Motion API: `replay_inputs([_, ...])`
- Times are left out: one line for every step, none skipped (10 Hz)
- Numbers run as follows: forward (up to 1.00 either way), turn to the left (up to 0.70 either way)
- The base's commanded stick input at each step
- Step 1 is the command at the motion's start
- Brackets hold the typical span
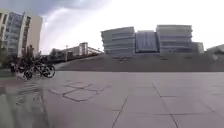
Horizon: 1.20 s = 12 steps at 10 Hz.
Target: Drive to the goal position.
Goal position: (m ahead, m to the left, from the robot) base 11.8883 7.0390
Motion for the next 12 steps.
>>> replay_inputs([0.85,0.00])
replay_inputs([0.85,0.00])
replay_inputs([0.85,0.00])
replay_inputs([0.85,0.00])
replay_inputs([0.85,0.00])
replay_inputs([0.85,0.00])
replay_inputs([0.85,0.00])
replay_inputs([0.85,0.00])
replay_inputs([0.85,0.00])
replay_inputs([0.85,0.00])
replay_inputs([0.85,0.00])
replay_inputs([0.85,0.00])
